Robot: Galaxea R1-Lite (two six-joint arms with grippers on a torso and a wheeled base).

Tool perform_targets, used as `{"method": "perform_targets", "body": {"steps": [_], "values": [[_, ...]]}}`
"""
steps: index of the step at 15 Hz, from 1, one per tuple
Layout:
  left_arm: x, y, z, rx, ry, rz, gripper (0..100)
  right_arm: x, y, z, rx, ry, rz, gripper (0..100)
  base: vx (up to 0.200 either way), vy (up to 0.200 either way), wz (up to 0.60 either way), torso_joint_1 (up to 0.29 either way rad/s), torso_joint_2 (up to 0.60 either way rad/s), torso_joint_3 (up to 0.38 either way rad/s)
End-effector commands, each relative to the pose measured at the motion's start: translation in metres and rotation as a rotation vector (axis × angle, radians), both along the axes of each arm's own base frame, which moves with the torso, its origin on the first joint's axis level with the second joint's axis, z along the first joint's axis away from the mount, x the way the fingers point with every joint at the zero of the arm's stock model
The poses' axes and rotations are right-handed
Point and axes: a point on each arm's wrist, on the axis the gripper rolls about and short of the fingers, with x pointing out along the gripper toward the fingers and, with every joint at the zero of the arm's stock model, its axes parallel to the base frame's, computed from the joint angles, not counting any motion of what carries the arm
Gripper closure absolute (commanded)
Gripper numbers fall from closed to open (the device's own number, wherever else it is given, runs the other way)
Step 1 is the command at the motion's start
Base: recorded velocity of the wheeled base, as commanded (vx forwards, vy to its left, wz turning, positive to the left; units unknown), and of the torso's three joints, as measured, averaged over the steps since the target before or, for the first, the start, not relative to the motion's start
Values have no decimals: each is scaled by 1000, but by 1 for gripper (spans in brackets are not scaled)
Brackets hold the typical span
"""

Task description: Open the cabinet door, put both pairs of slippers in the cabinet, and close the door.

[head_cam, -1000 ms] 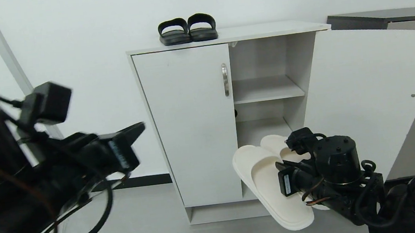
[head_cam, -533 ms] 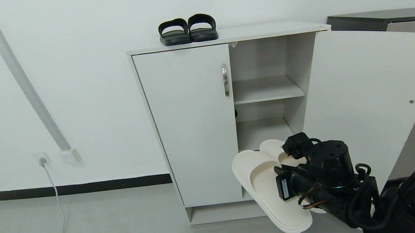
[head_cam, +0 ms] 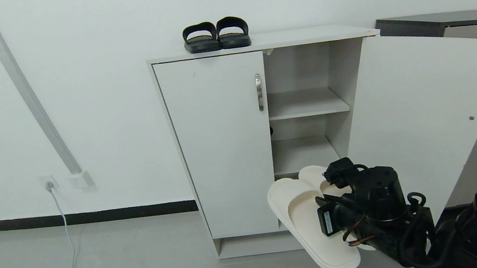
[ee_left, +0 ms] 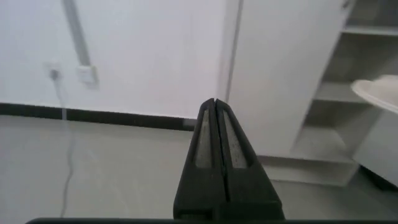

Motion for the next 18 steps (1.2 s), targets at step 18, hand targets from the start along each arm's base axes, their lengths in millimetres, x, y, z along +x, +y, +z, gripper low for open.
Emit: {"method": "perform_targets", "body": {"steps": [18], "values": [[-1, -4, -9, 27, 18, -149, 100, 36, 58, 10, 28, -57, -358, 100, 0, -11, 0, 0, 0, 0]]}}
